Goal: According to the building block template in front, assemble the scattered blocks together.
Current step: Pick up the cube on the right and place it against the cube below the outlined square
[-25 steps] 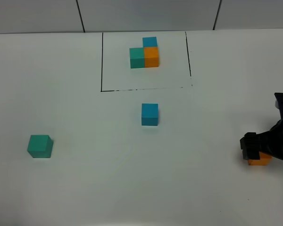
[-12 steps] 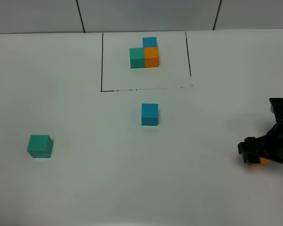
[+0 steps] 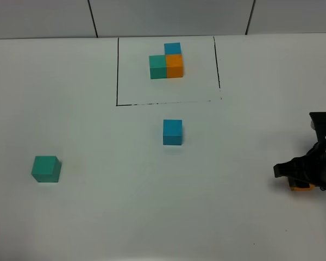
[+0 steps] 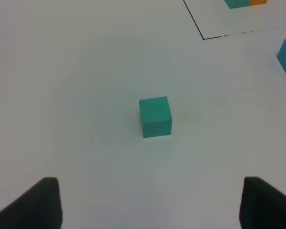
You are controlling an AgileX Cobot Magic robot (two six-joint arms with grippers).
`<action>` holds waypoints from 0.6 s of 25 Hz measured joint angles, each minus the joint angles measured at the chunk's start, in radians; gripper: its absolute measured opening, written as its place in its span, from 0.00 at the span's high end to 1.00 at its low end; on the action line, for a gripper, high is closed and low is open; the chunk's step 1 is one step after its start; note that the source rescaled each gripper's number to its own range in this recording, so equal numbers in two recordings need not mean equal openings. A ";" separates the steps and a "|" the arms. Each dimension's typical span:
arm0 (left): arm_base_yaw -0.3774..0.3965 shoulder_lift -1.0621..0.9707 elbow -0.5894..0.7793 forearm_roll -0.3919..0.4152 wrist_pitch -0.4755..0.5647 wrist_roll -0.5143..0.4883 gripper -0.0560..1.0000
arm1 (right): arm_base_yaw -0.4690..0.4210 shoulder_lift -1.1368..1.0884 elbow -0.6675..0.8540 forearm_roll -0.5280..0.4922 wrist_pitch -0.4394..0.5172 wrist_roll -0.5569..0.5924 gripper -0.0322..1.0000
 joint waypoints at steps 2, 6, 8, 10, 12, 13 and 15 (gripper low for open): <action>0.000 0.000 0.000 0.000 0.000 0.000 0.12 | 0.040 -0.008 -0.005 0.000 0.013 0.012 0.96; 0.000 0.000 0.000 0.000 0.000 0.000 0.12 | 0.201 -0.019 -0.072 -0.005 0.062 0.139 0.96; 0.000 0.000 0.000 0.000 0.000 0.000 0.12 | 0.297 -0.008 -0.125 -0.022 0.089 0.219 0.96; 0.000 0.000 0.000 0.000 0.000 0.000 0.12 | 0.374 0.019 -0.194 -0.039 0.122 0.312 0.96; 0.000 0.000 0.000 0.000 0.000 0.000 0.12 | 0.444 0.068 -0.258 -0.054 0.162 0.384 0.96; 0.000 0.000 0.000 0.000 0.000 0.000 0.12 | 0.470 0.091 -0.293 -0.060 0.182 0.412 0.96; 0.000 0.000 0.000 0.000 0.000 0.000 0.12 | 0.521 0.148 -0.357 -0.070 0.209 0.453 0.96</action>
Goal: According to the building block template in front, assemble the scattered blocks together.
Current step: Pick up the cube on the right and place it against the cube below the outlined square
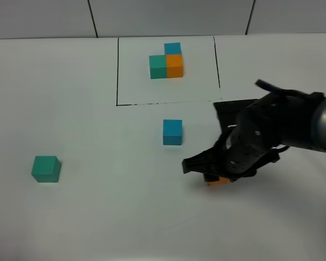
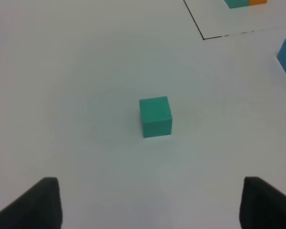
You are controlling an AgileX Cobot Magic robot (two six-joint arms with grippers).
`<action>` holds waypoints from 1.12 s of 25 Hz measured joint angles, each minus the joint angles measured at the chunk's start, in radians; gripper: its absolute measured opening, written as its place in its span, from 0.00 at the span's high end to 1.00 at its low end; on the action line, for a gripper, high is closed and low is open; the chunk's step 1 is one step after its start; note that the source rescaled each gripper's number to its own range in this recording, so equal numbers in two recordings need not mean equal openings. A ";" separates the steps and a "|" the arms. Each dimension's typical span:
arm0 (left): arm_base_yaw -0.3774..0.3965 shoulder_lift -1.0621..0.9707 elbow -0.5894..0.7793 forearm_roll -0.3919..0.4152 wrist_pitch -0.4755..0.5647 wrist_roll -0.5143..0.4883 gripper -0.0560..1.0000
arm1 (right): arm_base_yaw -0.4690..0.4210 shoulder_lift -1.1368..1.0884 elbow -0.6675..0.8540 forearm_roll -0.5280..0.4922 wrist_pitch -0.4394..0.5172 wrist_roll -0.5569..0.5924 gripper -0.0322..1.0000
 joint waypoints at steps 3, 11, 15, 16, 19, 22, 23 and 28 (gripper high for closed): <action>0.000 0.000 0.000 0.000 0.000 0.000 0.12 | 0.043 0.078 -0.109 -0.023 0.027 0.058 0.96; 0.000 0.000 0.000 0.000 0.000 0.000 0.12 | 0.094 0.233 -0.333 -0.103 0.113 0.178 0.96; 0.000 0.000 0.000 0.000 0.000 0.000 0.12 | 0.098 0.260 -0.370 -0.114 0.118 0.234 0.96; 0.000 0.000 0.000 0.000 0.000 0.000 0.12 | 0.098 0.261 -0.371 -0.114 0.118 0.241 0.96; 0.000 0.000 0.000 0.000 0.000 0.000 0.12 | 0.098 0.262 -0.373 -0.113 0.119 0.252 0.96; 0.000 0.000 0.000 0.000 0.000 0.000 0.12 | 0.098 0.262 -0.373 -0.113 0.115 0.261 0.96; 0.000 0.000 0.000 0.000 0.000 0.000 0.12 | 0.098 0.262 -0.373 -0.113 0.108 0.264 0.96; 0.000 0.000 0.000 0.000 0.000 0.000 0.12 | 0.098 0.271 -0.373 -0.113 0.088 0.268 0.96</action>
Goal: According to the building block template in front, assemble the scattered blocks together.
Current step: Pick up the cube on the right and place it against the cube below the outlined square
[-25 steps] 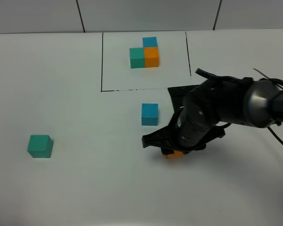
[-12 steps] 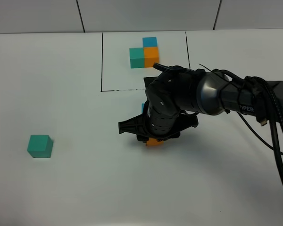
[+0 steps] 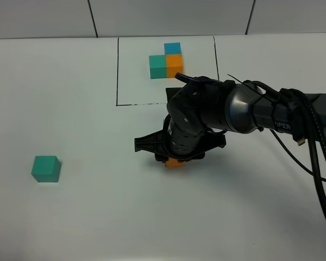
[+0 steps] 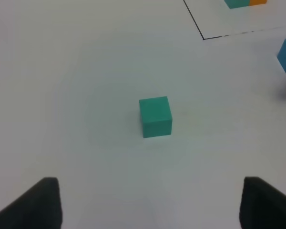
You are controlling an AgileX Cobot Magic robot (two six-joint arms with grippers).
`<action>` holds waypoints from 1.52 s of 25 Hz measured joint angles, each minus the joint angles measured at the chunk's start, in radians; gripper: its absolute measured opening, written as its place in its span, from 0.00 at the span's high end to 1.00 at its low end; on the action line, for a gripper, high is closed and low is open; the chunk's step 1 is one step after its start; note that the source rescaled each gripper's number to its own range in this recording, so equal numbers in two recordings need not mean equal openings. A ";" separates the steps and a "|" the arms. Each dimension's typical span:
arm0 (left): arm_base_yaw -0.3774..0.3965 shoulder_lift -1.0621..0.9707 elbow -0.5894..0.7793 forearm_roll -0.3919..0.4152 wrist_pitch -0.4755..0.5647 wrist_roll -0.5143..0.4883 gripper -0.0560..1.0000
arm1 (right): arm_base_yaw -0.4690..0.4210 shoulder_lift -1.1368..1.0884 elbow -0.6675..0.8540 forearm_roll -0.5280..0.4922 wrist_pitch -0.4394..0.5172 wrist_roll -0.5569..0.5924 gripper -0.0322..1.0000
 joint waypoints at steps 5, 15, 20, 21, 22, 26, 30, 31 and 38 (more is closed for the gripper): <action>0.000 0.000 0.000 0.000 0.000 0.000 0.12 | 0.000 0.021 0.000 0.000 -0.013 0.004 0.96; 0.000 0.000 0.000 0.000 0.000 0.000 0.12 | -0.004 0.038 -0.010 0.000 -0.042 0.009 0.96; 0.000 0.000 0.000 0.000 0.000 0.000 0.12 | -0.015 0.043 -0.011 0.004 -0.067 0.014 0.96; 0.000 0.000 0.000 0.000 0.000 0.000 0.12 | -0.018 0.043 -0.012 0.004 -0.067 0.014 0.96; 0.000 0.000 0.000 0.000 0.000 0.000 0.12 | -0.021 0.044 -0.012 0.004 -0.072 0.014 0.96; 0.000 0.000 0.000 0.000 0.000 0.000 0.12 | -0.026 0.047 -0.017 0.005 -0.072 0.014 0.96; 0.000 0.000 0.000 0.000 0.000 0.000 0.12 | -0.031 0.049 -0.019 0.007 -0.073 0.012 0.96; 0.000 0.000 0.000 0.000 0.000 0.000 0.12 | -0.031 0.049 -0.019 0.007 -0.073 0.012 0.96; 0.000 0.000 0.000 0.000 0.000 0.000 0.12 | -0.031 0.050 -0.019 0.007 -0.074 0.012 0.96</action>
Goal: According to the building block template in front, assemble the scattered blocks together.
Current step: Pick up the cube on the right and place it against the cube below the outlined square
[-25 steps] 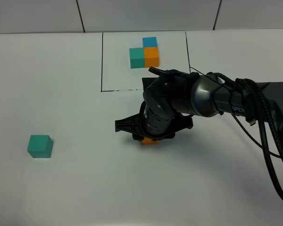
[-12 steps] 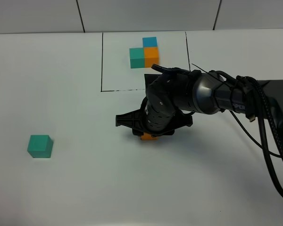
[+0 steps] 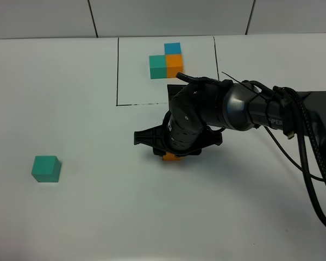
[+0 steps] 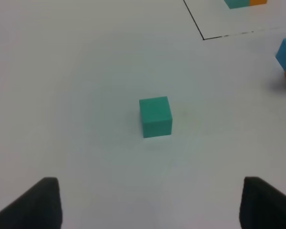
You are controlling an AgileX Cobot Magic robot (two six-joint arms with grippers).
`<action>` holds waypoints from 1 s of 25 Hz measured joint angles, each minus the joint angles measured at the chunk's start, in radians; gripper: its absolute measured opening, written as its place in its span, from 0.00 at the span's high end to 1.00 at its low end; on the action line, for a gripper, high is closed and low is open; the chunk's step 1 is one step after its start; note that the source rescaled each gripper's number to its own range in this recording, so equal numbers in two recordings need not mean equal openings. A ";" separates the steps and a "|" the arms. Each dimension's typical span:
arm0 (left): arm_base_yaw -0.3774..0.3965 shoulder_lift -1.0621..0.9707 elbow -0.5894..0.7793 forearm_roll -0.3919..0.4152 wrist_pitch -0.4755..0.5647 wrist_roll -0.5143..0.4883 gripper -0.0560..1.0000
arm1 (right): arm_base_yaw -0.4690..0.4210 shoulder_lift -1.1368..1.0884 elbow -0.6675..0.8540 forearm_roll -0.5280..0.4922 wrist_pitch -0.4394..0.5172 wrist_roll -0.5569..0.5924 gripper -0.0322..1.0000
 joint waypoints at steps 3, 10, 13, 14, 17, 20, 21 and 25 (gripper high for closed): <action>0.000 0.000 0.000 0.000 0.000 0.000 0.12 | 0.000 0.000 0.000 0.000 0.000 0.000 0.96; 0.000 0.000 0.000 0.000 0.000 0.000 0.12 | 0.000 0.001 0.000 0.000 -0.001 0.000 0.96; 0.000 0.000 0.000 0.000 0.000 0.000 0.12 | 0.000 0.001 0.000 0.001 0.000 -0.011 0.96; 0.000 0.000 0.000 0.000 0.000 0.000 0.12 | 0.000 0.001 0.000 0.001 0.000 -0.018 0.96; 0.000 0.000 0.000 0.000 0.000 0.000 0.12 | 0.000 0.003 0.000 0.002 0.000 -0.022 0.96; 0.000 0.000 0.000 0.000 0.000 0.000 0.12 | 0.000 0.009 0.000 0.002 -0.001 -0.027 0.92; 0.000 0.000 0.000 0.000 0.000 0.000 0.12 | -0.001 0.017 0.000 0.001 0.006 -0.029 0.88; 0.000 0.000 0.000 0.000 0.000 0.000 0.12 | -0.002 0.017 0.000 0.000 0.004 -0.046 0.67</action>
